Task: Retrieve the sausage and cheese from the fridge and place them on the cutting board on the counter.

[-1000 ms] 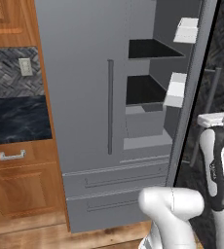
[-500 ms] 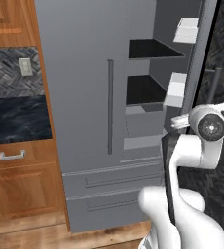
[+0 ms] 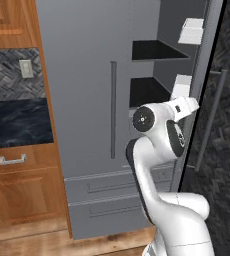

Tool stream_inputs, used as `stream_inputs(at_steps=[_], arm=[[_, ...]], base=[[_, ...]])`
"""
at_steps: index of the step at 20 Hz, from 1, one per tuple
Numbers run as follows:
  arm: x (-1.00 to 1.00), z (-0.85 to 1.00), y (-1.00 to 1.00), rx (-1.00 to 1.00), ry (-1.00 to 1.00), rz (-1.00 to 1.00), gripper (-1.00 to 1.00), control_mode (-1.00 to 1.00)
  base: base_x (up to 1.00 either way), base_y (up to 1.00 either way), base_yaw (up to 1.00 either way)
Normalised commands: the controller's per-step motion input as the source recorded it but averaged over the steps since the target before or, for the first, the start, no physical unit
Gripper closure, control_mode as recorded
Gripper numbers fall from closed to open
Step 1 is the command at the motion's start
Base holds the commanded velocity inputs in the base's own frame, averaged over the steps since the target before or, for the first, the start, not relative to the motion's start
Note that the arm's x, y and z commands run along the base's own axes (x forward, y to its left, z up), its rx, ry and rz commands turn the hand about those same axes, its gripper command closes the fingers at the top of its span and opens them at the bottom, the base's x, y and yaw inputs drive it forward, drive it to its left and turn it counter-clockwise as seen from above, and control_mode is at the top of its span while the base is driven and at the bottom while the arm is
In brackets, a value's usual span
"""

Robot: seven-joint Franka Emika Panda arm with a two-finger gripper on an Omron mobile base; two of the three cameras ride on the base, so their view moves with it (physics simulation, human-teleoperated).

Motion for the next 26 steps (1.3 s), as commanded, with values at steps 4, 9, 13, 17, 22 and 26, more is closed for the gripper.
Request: stream_inputs(at_steps=[4, 9, 13, 17, 22, 26], arm=[[0.99, -0.04, 0.29, -0.04, 0.04, -0.21, -1.00, -1.00], [1.00, -0.07, 0.17, -0.10, 0.07, -0.18, -1.00, -1.00], [0.99, -0.25, -0.49, -0.16, 0.11, -0.16, -1.00, -1.00], [0.89, -0.24, -0.61, -0.15, 0.10, -0.17, -1.00, -1.00], [0.32, -0.26, -0.97, -0.13, 0.07, -0.20, -1.00, -1.00], [0.10, -0.15, -1.00, -0.09, 0.05, -0.23, -1.00, -1.00]], base=[[0.00, 0.00, 0.00], [0.00, 0.00, 0.00], [0.00, 0.00, 0.00], [0.00, 0.00, 0.00], [0.00, 0.00, 0.00], [0.00, 0.00, 0.00]])
